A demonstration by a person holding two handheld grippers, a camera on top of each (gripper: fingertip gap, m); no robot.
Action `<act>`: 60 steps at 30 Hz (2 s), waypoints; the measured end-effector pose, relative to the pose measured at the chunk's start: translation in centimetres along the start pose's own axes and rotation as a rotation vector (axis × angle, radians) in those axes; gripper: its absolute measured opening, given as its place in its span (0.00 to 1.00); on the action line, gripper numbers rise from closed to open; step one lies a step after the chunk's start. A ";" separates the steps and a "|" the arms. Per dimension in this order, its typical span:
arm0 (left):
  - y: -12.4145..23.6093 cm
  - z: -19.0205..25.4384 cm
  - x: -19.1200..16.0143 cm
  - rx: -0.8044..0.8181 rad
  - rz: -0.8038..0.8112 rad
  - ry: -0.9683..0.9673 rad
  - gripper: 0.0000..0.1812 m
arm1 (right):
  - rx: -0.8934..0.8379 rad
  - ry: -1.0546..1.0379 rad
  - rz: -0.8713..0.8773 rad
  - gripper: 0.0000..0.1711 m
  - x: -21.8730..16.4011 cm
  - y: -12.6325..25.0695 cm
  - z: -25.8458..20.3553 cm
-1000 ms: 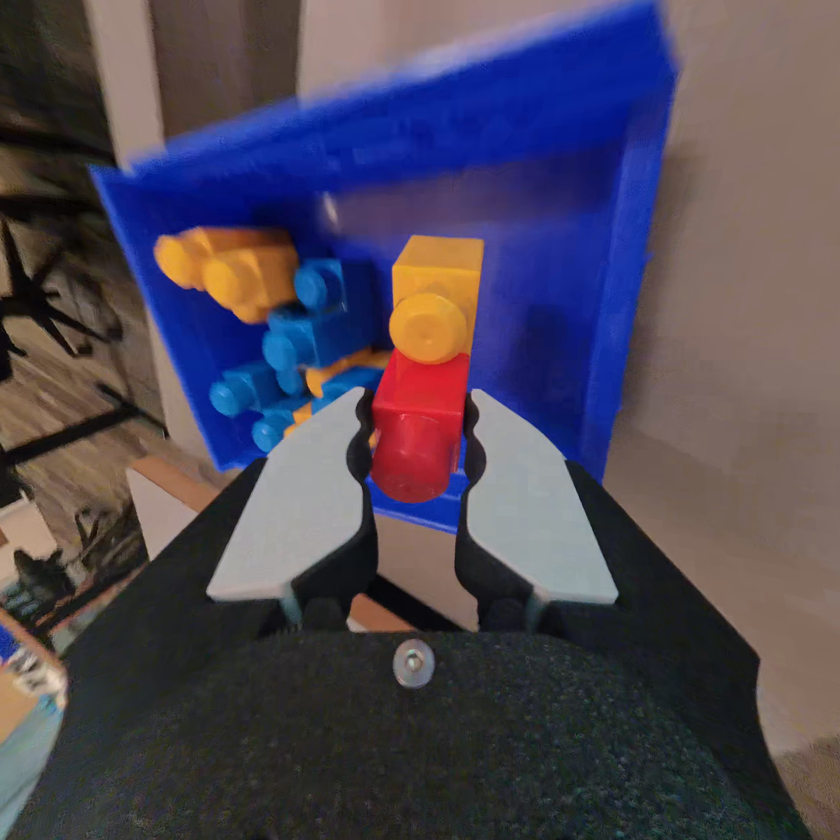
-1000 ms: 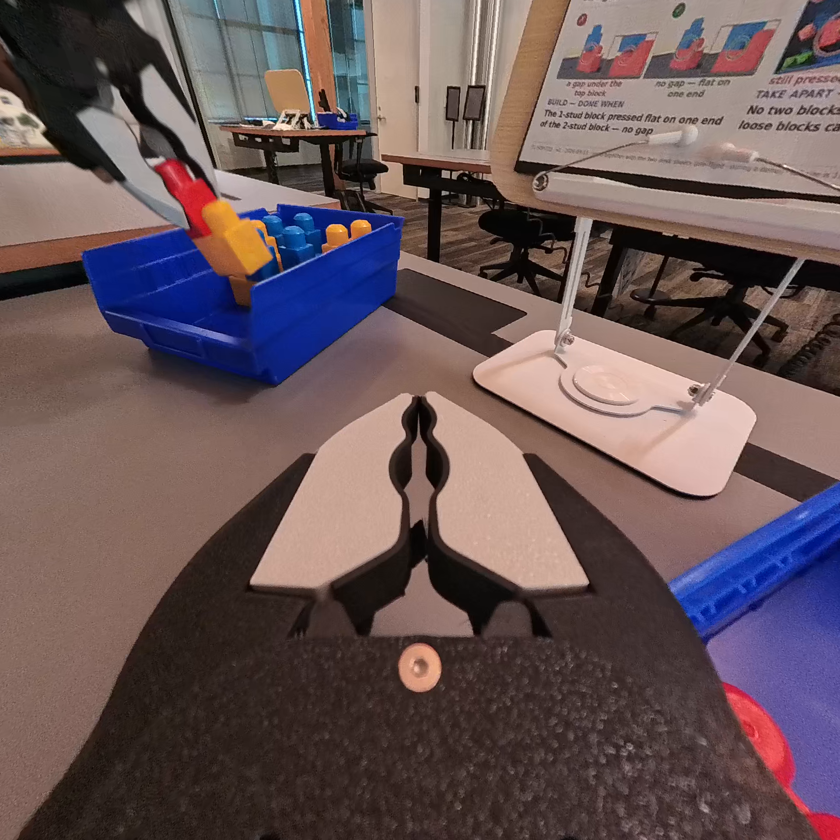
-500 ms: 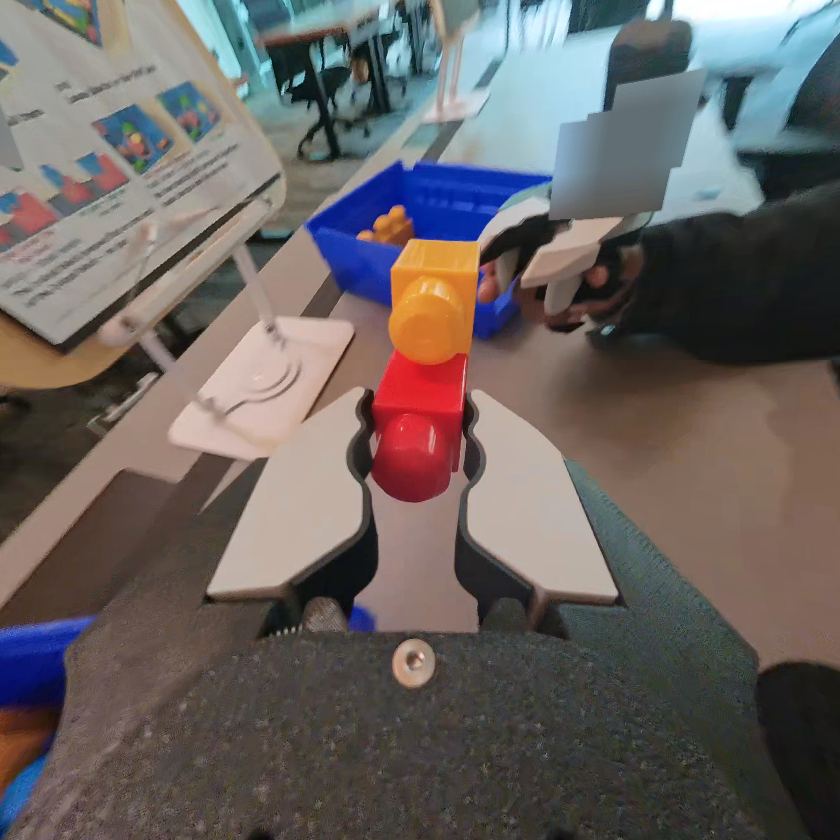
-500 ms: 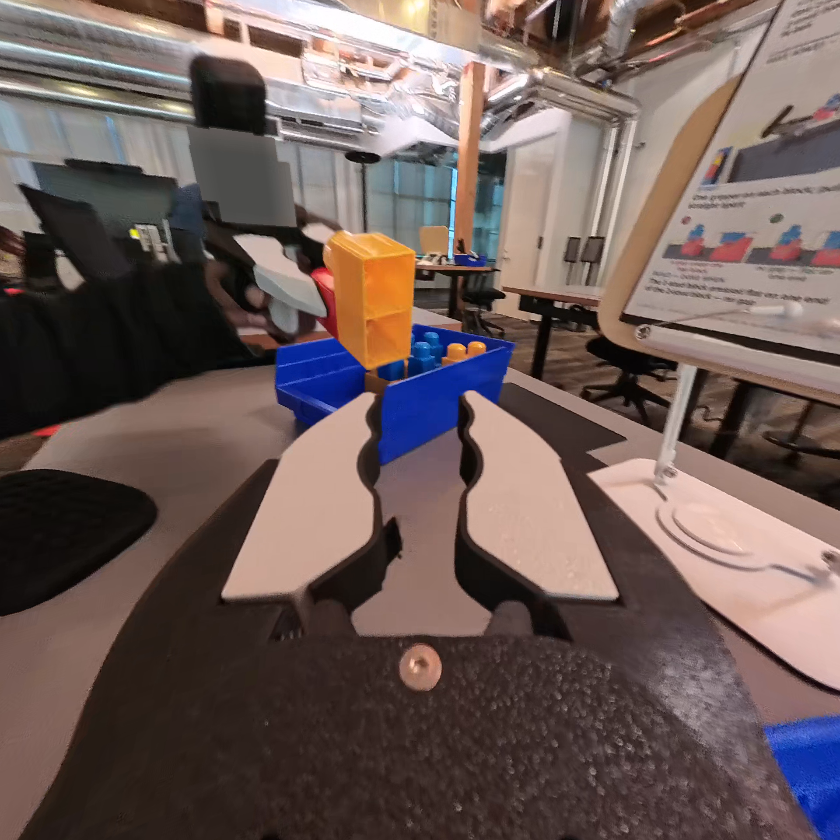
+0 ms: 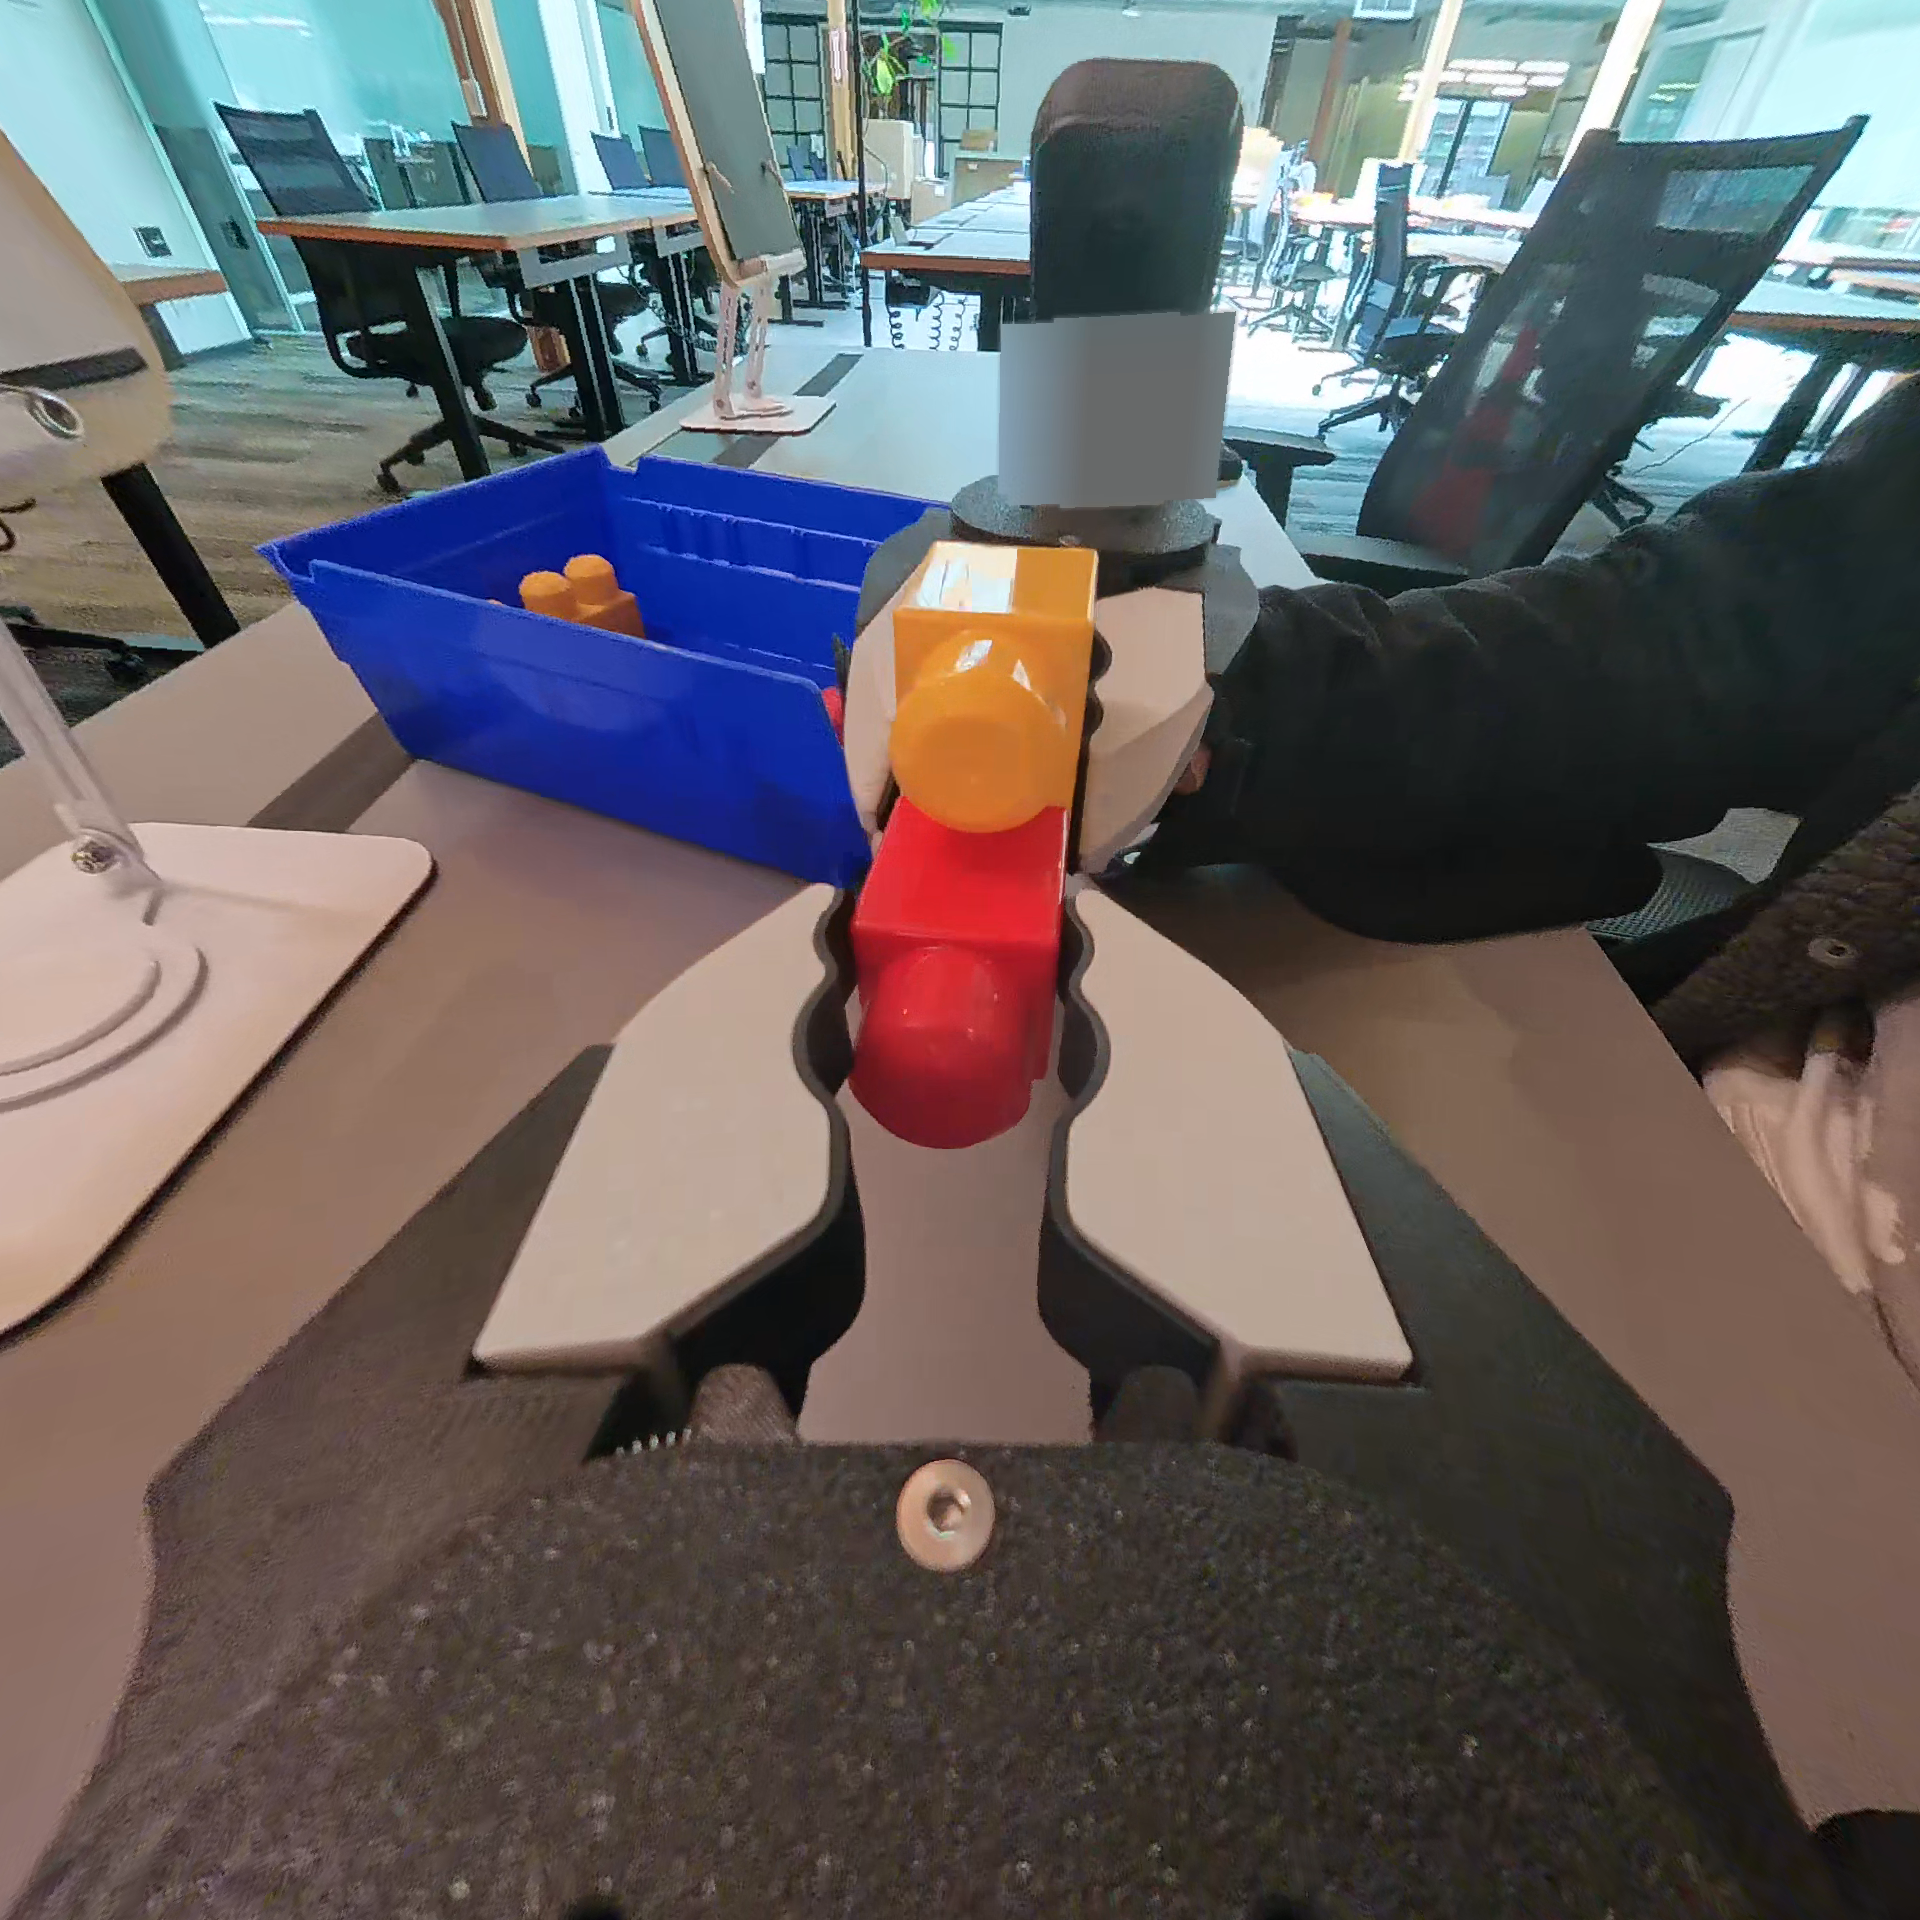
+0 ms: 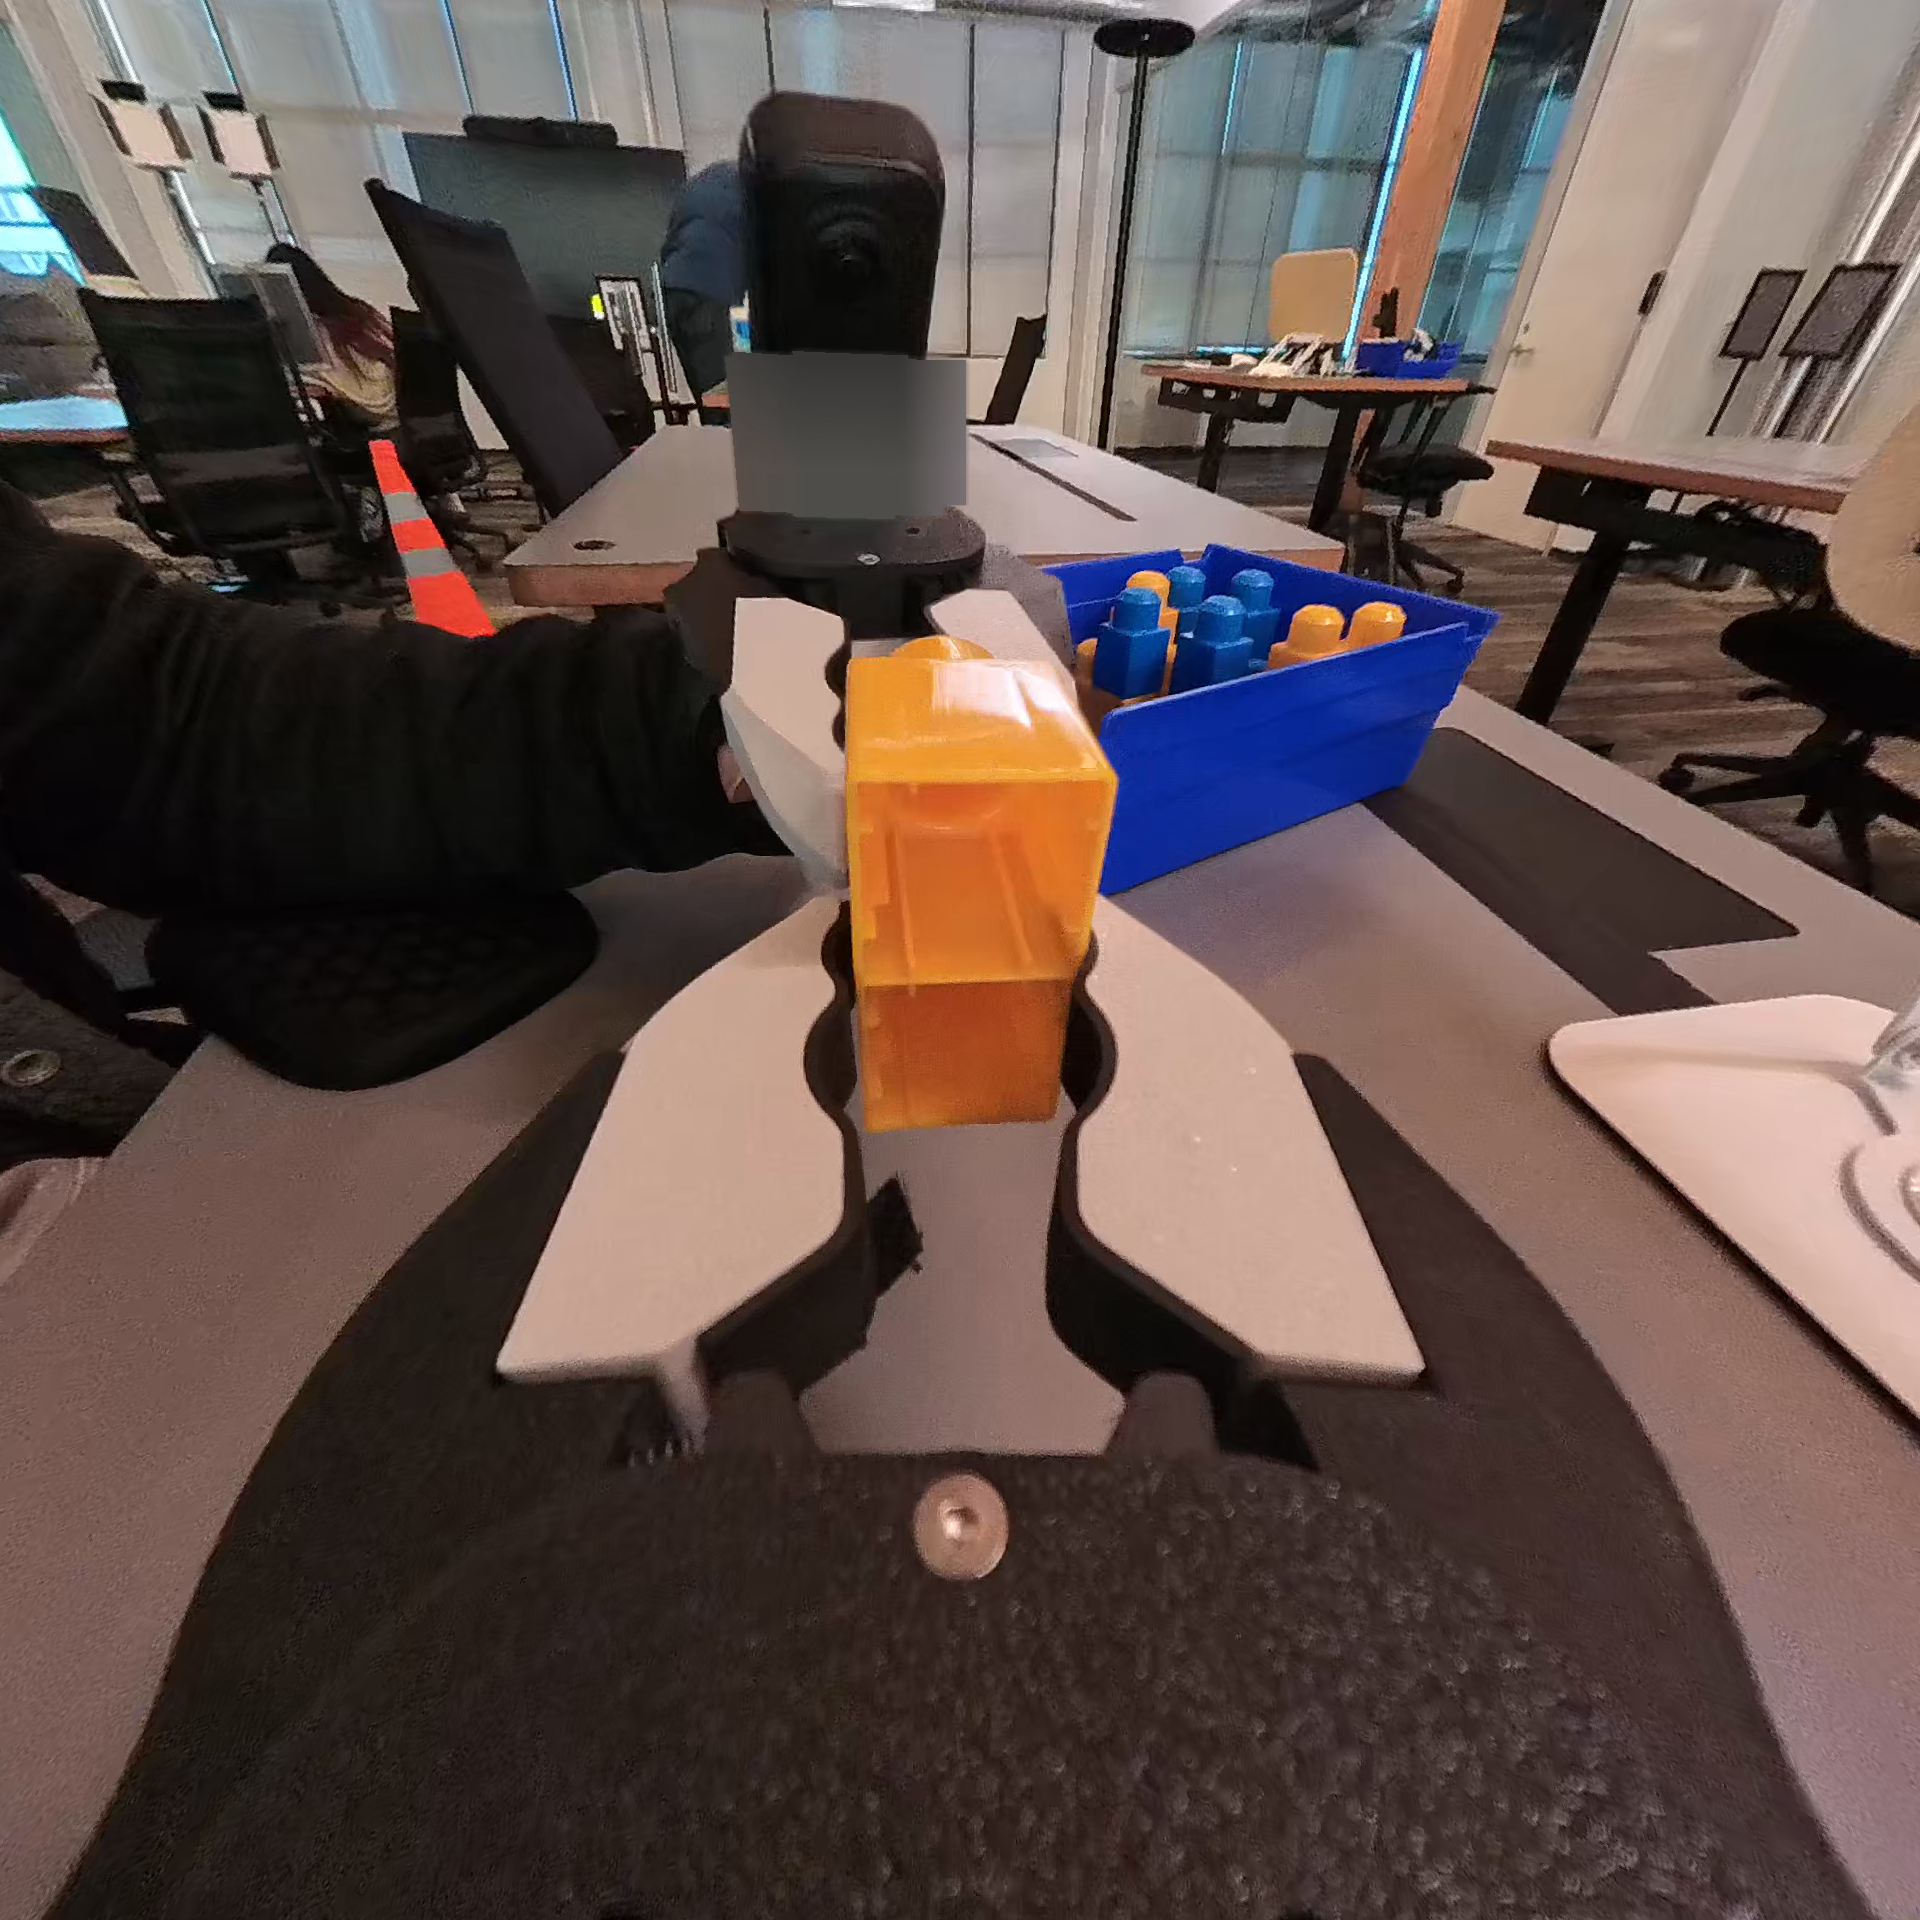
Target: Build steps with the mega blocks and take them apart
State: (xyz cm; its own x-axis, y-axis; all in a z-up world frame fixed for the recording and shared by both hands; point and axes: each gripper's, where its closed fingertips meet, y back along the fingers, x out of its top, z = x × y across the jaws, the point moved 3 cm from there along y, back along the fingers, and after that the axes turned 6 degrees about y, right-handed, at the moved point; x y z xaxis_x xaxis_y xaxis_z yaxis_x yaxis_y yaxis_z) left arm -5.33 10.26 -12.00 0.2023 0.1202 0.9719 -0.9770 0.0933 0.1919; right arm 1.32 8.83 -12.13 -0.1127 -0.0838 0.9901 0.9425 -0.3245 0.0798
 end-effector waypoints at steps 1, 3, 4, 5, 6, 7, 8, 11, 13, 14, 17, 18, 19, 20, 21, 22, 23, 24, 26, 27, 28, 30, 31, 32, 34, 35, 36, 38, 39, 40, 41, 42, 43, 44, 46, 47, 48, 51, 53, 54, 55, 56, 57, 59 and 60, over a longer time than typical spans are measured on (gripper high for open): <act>0.0 0.0 -0.1 -0.002 0.001 0.004 0.20 | 0.002 -0.003 -0.005 0.22 -0.1 -0.1 0.0; 0.1 0.0 -0.2 -0.011 0.000 0.007 0.20 | 0.011 -0.007 -0.011 0.21 -0.1 -0.1 -0.1; 0.1 0.1 -0.2 -0.014 -0.001 0.006 0.20 | 0.019 -0.009 -0.015 0.21 -0.1 -0.1 -0.2; 0.1 0.2 -0.3 -0.018 -0.003 0.004 0.20 | 0.026 -0.007 -0.019 0.21 -0.1 0.0 -0.2; 0.1 0.3 -0.3 -0.021 -0.005 0.001 0.20 | 0.031 -0.004 -0.023 0.21 -0.1 0.1 -0.2; 0.1 0.3 -0.3 -0.023 -0.010 -0.003 0.20 | 0.035 0.001 -0.027 0.21 0.0 0.2 -0.2; 0.2 0.3 -0.3 -0.021 -0.015 -0.007 0.20 | 0.031 0.005 -0.031 0.21 0.1 0.6 -0.1; 2.2 -0.7 0.0 0.015 0.013 0.006 0.20 | -0.003 -0.014 0.003 0.21 0.8 2.9 1.4; 3.4 -1.4 -0.4 0.054 -0.024 -0.003 0.20 | -0.049 -0.016 0.028 0.21 1.3 4.4 2.5; 3.7 -1.5 -0.6 0.061 -0.031 -0.001 0.20 | -0.062 -0.022 0.039 0.21 1.4 4.8 2.8; 3.6 -1.8 -1.5 0.067 -0.088 0.004 0.20 | -0.071 -0.028 0.034 0.21 1.1 4.6 2.9; 3.4 -1.8 -1.8 0.066 -0.112 0.000 0.20 | -0.069 -0.026 0.024 0.21 0.8 4.4 2.9; 3.2 -1.7 -2.2 0.060 -0.138 0.003 0.20 | -0.067 -0.027 0.019 0.21 0.7 4.2 2.8; 3.0 -1.6 -2.5 0.055 -0.164 0.004 0.20 | -0.064 -0.030 0.017 0.21 0.6 4.1 2.7; 2.8 -1.5 -2.8 0.052 -0.195 0.004 0.20 | -0.063 -0.033 0.018 0.21 0.6 4.1 2.7; 2.7 -1.3 -3.2 0.050 -0.239 0.000 0.20 | -0.064 -0.034 0.018 0.21 0.6 4.1 2.8; 2.6 -1.3 -3.7 0.056 -0.302 -0.013 0.20 | -0.066 -0.035 0.018 0.21 0.6 4.1 2.8; 2.6 -1.3 -4.1 0.067 -0.368 -0.035 0.20 | -0.068 -0.036 0.019 0.21 0.6 4.2 2.9; 2.7 -1.3 -4.9 0.085 -0.513 -0.064 0.20 | -0.072 -0.043 0.023 0.21 0.5 4.2 3.0; 2.8 -1.4 -5.4 0.091 -0.597 -0.079 0.20 | -0.075 -0.045 0.023 0.21 0.4 4.3 3.1; 3.0 -1.6 -5.8 0.102 -0.680 -0.097 0.20 | -0.078 -0.045 0.021 0.21 0.4 4.3 3.1; 3.5 -2.0 -6.8 0.124 -0.871 -0.133 0.20 | -0.080 -0.044 0.019 0.21 0.3 4.3 3.2; 3.8 -2.1 -7.1 0.127 -0.952 -0.155 0.20 | -0.080 -0.044 0.021 0.21 0.3 4.3 3.2; 3.9 -2.1 -7.3 0.124 -1.027 -0.172 0.20 | -0.079 -0.045 0.021 0.22 0.4 4.3 3.2; 4.3 -2.1 -7.9 0.109 -1.171 -0.204 0.20 | -0.078 -0.043 0.016 0.22 0.3 4.2 3.1; 4.5 -2.2 -8.1 0.106 -1.228 -0.218 0.21 | -0.078 -0.043 0.014 0.22 0.2 4.2 3.1; 4.5 -2.3 -8.3 0.102 -1.274 -0.228 0.20 | -0.077 -0.044 0.013 0.22 0.2 4.1 3.1; 4.5 -2.3 -8.9 0.087 -1.344 -0.248 0.20 | -0.077 -0.043 0.010 0.22 0.2 4.1 3.0; 4.4 -2.3 -9.3 0.080 -1.372 -0.258 0.20 | -0.077 -0.042 0.009 0.22 0.2 4.1 3.0; 4.4 -2.2 -9.8 0.072 -1.398 -0.263 0.20 | -0.077 -0.043 0.010 0.21 0.2 4.1 3.0; 4.3 -2.1 -10.3 0.063 -1.419 -0.269 0.20 | -0.077 -0.044 0.011 0.21 0.2 4.2 3.1; 4.2 -2.1 -10.8 0.059 -1.430 -0.275 0.20 | -0.078 -0.044 0.011 0.22 0.2 4.2 3.1; 4.1 -2.0 -11.0 0.054 -1.432 -0.277 0.20 | -0.078 -0.045 0.011 0.22 0.1 4.2 3.1; 4.1 -2.1 -11.0 0.056 -1.429 -0.277 0.20 | -0.078 -0.046 0.011 0.22 0.1 4.2 3.1; 4.1 -2.1 -11.0 0.055 -1.423 -0.276 0.20 | -0.078 -0.047 0.011 0.22 0.1 4.1 3.1; 4.1 -2.1 -11.0 0.055 -1.419 -0.276 0.20 | -0.077 -0.046 0.010 0.22 0.1 4.1 3.1; 4.1 -2.0 -11.0 0.054 -1.415 -0.277 0.20 | -0.077 -0.046 0.009 0.22 0.1 4.1 3.1; 4.1 -2.0 -11.0 0.050 -1.401 -0.273 0.20 | -0.078 -0.047 0.010 0.21 0.0 4.1 3.1; 4.0 -1.9 -11.0 0.046 -1.391 -0.265 0.20 | -0.078 -0.047 0.009 0.21 0.0 4.1 3.1; 4.0 -1.9 -10.9 0.047 -1.389 -0.268 0.21 | -0.078 -0.047 0.008 0.21 0.0 4.1 3.1; 4.0 -1.9 -10.9 0.051 -1.386 -0.271 0.23 | -0.077 -0.047 0.009 0.22 0.0 4.1 3.1; 4.0 -1.9 -10.8 0.056 -1.381 -0.269 0.26 | -0.078 -0.048 0.009 0.22 0.0 4.1 3.1; 4.0 -1.8 -10.6 0.059 -1.372 -0.264 0.28 | -0.078 -0.048 0.009 0.22 0.0 4.1 3.1; 3.9 -1.7 -10.0 0.067 -1.340 -0.260 0.32 | -0.078 -0.048 0.010 0.21 0.0 4.1 3.1; 3.9 -1.5 -9.6 0.067 -1.318 -0.255 0.33 | -0.078 -0.047 0.011 0.21 0.0 4.1 3.1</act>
State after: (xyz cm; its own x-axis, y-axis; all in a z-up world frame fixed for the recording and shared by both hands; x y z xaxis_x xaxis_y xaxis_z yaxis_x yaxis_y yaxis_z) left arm -10.97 10.98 -20.75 0.9765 -0.2082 0.0560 -0.0685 -0.0532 0.9962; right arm 6.20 10.42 -11.40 -0.0861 -0.0436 0.9953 0.9158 -0.3968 0.0618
